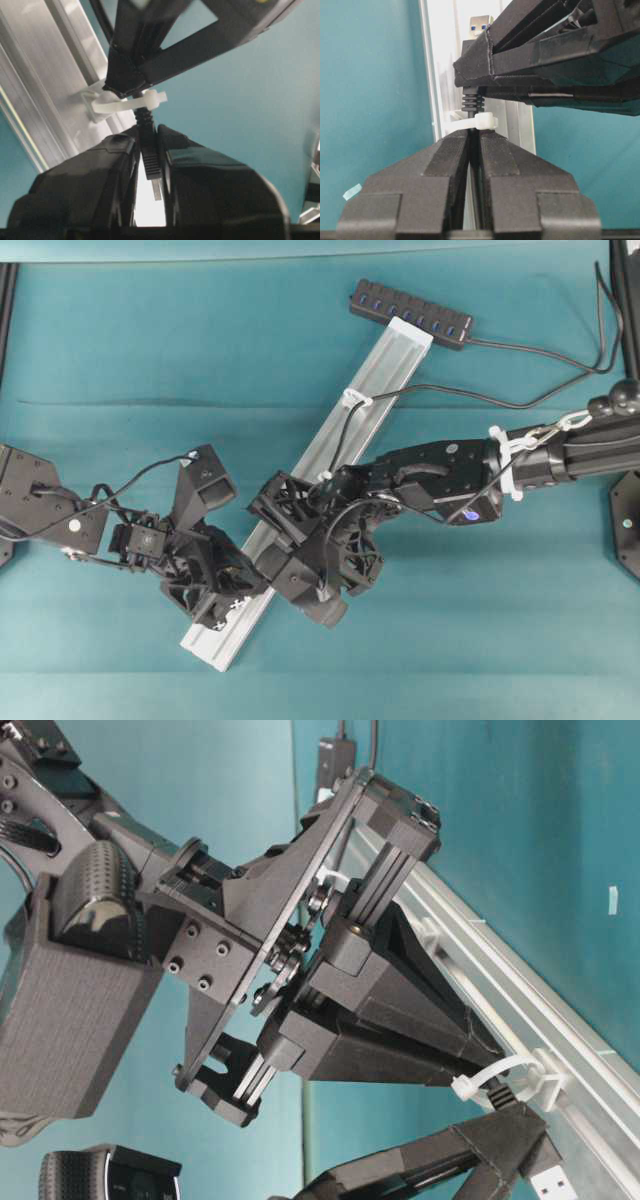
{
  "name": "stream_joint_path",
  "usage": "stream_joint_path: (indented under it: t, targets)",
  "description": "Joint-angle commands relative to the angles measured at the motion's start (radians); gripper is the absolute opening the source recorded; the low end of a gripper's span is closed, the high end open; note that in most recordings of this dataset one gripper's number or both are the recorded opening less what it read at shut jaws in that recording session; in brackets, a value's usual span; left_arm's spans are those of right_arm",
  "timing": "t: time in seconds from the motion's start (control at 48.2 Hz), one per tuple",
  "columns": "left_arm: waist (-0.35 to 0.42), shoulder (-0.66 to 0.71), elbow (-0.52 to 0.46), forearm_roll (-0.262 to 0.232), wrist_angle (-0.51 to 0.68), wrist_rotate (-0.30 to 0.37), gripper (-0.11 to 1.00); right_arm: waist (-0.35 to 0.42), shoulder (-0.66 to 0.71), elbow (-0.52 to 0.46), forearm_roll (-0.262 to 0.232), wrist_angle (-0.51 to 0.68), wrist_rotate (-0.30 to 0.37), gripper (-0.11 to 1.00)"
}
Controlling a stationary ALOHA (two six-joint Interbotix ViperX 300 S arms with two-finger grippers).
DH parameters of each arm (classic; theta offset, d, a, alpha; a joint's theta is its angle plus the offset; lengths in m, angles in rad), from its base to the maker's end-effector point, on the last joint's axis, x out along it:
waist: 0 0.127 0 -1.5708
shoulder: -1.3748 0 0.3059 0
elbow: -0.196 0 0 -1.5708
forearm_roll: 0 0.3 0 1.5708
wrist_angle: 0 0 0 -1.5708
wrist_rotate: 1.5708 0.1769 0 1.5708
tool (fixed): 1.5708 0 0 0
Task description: Pass the USB cable through three rings with both arms.
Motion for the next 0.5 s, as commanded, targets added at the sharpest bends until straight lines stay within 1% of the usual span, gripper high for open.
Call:
stream_joint_path:
  t: [0.0, 0.27, 0.311, 0.374, 0.415, 0.478]
  targets:
    - [-0.003, -0.017, -0.006, 0.005, -0.006, 0.002, 0.12, 0.000, 0.003, -0.008, 0.005, -0.005, 0.008, 0.10]
    - [-0.003, -0.017, -0.009, 0.005, -0.006, 0.000, 0.12, 0.000, 0.002, -0.002, 0.003, -0.006, 0.008, 0.10]
    - [-0.003, -0.015, -0.008, 0.005, -0.005, 0.000, 0.12, -0.002, 0.002, -0.002, 0.003, -0.006, 0.008, 0.12]
    - [-0.005, -0.017, -0.003, 0.005, -0.005, -0.002, 0.12, -0.003, 0.000, 0.000, 0.006, -0.011, 0.009, 0.20]
    - [-0.003, -0.017, 0.000, 0.005, -0.005, -0.003, 0.12, -0.003, -0.002, 0.000, 0.009, -0.020, 0.011, 0.29]
    - [-0.003, -0.020, 0.005, 0.005, -0.003, -0.006, 0.12, -0.003, 0.000, 0.000, 0.012, -0.040, 0.021, 0.47]
